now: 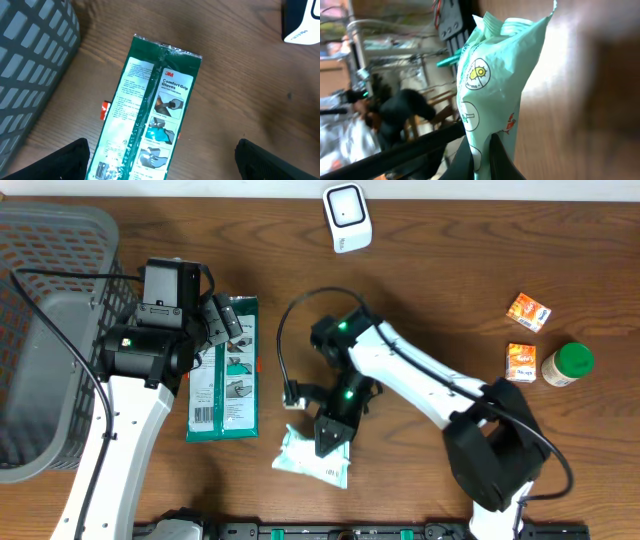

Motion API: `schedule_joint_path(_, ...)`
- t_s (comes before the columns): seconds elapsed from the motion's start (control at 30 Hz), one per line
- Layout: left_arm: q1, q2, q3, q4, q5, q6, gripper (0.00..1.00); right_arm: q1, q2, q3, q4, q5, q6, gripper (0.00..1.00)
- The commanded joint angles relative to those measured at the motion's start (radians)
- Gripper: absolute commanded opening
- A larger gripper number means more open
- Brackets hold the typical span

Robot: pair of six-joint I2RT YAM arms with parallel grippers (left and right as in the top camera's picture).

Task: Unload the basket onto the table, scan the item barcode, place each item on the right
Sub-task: 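Carry the wipes pack up to the white scanner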

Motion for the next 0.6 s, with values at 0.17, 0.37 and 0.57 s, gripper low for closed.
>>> schedule_joint_path(0.17,0.002,-0.002,0.013,0.001,-0.013,0.013,0.93,-0.084,-0.187,0.198,0.032,0.254,0.249,0.01)
schedule_joint_path(0.37,0.002,-0.002,0.013,0.001,-0.013,0.013,0.93,-0.124,-0.301,0.271,0.095,0.459,0.385,0.01)
schedule_joint_path(0.57,0.002,-0.002,0.013,0.001,-0.013,0.013,0.93,-0.132,-0.399,0.272,0.184,0.615,0.401,0.01)
